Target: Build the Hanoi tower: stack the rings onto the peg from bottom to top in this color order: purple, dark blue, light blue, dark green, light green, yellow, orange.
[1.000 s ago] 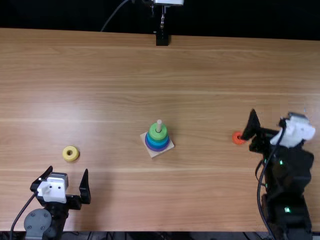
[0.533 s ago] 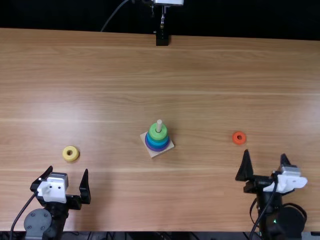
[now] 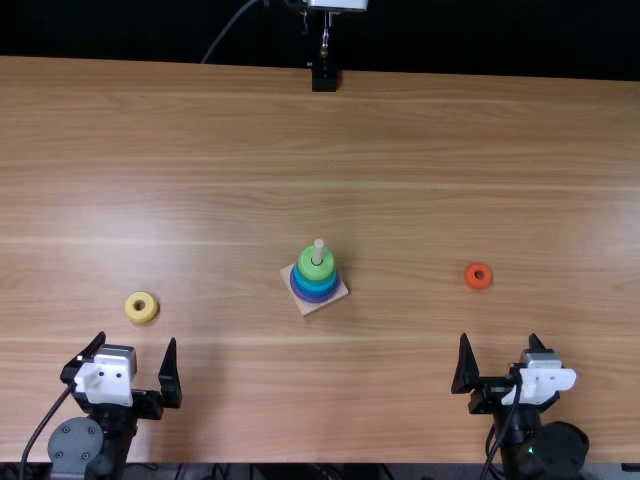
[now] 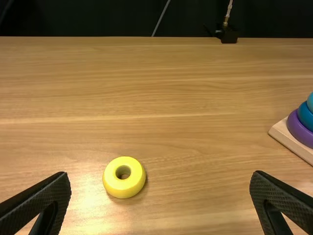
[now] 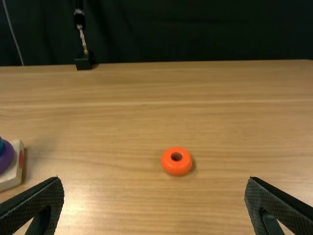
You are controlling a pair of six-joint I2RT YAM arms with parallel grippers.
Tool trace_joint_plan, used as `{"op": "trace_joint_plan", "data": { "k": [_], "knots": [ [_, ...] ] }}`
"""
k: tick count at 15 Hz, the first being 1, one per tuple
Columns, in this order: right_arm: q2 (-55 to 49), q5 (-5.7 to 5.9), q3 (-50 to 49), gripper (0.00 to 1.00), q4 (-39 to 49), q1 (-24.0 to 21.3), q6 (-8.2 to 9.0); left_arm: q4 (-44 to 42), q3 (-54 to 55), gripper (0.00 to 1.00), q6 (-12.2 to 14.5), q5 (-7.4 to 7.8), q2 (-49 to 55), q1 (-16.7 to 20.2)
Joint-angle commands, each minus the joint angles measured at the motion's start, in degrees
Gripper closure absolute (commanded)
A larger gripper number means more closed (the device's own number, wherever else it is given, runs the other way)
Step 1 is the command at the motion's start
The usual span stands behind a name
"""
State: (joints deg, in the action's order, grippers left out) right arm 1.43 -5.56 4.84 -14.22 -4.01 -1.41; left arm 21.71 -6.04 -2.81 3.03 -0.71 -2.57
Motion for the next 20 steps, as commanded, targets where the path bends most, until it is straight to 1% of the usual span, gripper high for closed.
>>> {"op": "trace_joint_plan", "data": {
  "k": [1, 5, 6, 8, 20],
  "knots": [
    [-1.43, -0.45, -2.64, 0.00, -1.45, -0.56, -0.17, 4.55, 6.04, 0.00, 0.80, 0.14, 0.71, 0.55],
    [-1.43, -0.45, -3.96, 0.00, -1.56, -0.56, -0.28, 4.55, 6.04, 0.00, 0.80, 0.03, 0.71, 0.55],
    [-1.43, -0.55, -3.96, 0.00, -2.09, -0.56, -0.81, 4.55, 6.04, 0.00, 0.80, 0.03, 0.71, 0.55],
    [-1.43, -0.55, -3.96, 0.00, -4.51, -0.56, -0.70, 4.55, 6.04, 0.00, 0.80, 0.03, 0.71, 0.55],
    [-1.43, -0.55, -3.87, 0.00, -4.51, -0.65, -0.81, 4.65, 6.04, 0.00, 0.70, 0.03, 0.71, 0.55]
  ]
}}
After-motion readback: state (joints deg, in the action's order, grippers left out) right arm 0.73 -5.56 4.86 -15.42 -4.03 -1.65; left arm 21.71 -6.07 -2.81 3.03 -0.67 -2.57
